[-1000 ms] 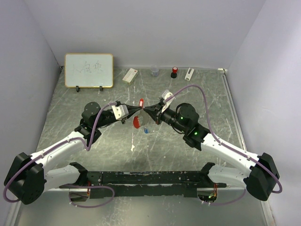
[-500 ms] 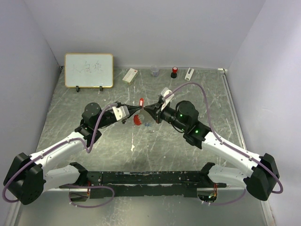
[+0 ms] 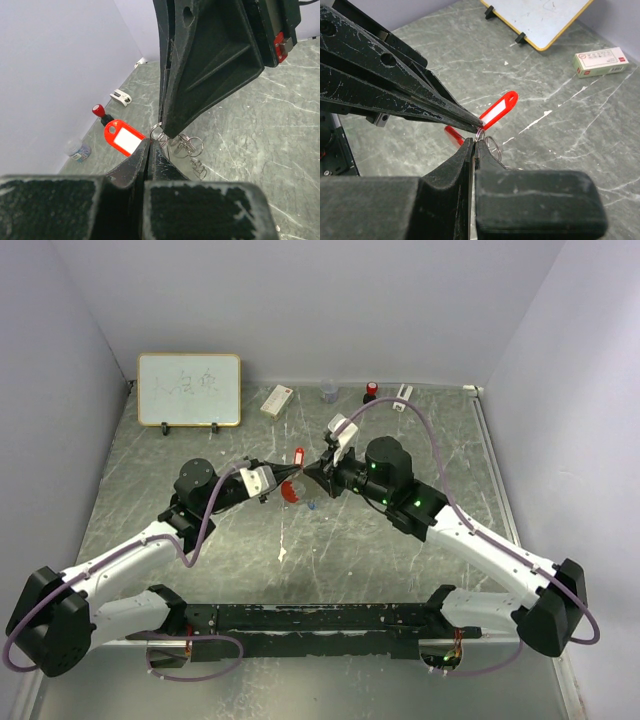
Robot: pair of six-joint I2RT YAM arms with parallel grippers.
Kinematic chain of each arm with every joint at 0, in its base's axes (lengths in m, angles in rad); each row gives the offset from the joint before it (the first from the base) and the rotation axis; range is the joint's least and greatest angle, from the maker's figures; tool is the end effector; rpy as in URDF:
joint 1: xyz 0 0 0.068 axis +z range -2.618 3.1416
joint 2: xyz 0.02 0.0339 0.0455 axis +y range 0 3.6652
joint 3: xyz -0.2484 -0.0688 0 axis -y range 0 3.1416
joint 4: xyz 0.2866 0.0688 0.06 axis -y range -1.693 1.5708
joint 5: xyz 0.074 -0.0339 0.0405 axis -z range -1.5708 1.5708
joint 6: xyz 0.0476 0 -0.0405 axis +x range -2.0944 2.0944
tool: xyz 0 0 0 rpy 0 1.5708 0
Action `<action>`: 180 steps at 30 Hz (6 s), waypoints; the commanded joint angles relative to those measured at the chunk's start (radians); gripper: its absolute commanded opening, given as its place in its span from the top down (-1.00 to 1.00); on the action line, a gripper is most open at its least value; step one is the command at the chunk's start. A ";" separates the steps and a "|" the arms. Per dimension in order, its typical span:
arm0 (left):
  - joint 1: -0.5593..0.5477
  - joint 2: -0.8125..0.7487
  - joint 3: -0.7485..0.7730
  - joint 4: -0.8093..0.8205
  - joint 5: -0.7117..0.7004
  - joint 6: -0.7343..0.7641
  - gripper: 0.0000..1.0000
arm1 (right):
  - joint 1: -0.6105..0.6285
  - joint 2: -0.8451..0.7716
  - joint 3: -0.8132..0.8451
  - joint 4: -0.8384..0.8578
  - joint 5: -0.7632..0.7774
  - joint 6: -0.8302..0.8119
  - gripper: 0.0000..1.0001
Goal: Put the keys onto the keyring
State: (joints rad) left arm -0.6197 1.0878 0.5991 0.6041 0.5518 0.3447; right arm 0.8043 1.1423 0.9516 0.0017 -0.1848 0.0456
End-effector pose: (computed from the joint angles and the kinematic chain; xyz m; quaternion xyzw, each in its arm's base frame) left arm 0.2294 -0.1943 0.2651 0.4770 0.4727 -0.2780 0.6868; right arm 0.2213 0.2425 0.3213 -0.3388 0.6911 0.3264 0.5488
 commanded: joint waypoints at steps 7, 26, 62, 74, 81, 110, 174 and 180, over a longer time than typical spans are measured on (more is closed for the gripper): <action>-0.009 -0.021 0.020 0.032 -0.036 0.043 0.86 | 0.006 0.028 0.132 -0.240 -0.033 0.022 1.00; -0.047 -0.023 0.036 -0.033 -0.091 0.121 0.87 | 0.004 0.205 0.397 -0.600 -0.004 0.097 1.00; -0.073 -0.012 0.044 -0.016 -0.179 0.102 0.87 | 0.000 0.175 0.410 -0.581 0.117 0.114 0.48; -0.075 -0.018 0.051 -0.007 -0.184 0.087 0.87 | 0.001 -0.081 0.139 -0.224 0.153 0.049 0.26; -0.078 -0.021 0.076 -0.032 -0.134 0.094 0.87 | -0.001 -0.245 -0.192 0.169 0.153 -0.040 0.36; -0.078 -0.106 0.116 -0.115 0.055 0.076 0.86 | -0.133 -0.159 -0.435 0.781 -0.232 0.072 0.39; -0.078 -0.046 0.107 -0.008 0.102 0.025 0.86 | -0.217 0.213 -0.429 1.410 -0.427 0.566 0.73; -0.077 -0.042 0.103 -0.003 0.100 0.023 0.87 | -0.220 0.225 -0.427 1.438 -0.430 0.576 0.98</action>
State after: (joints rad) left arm -0.6910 1.0428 0.6949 0.5419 0.6331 0.3733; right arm 0.5900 1.3624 0.4992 1.3689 -0.5983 0.6140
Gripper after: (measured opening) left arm 0.075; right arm 0.042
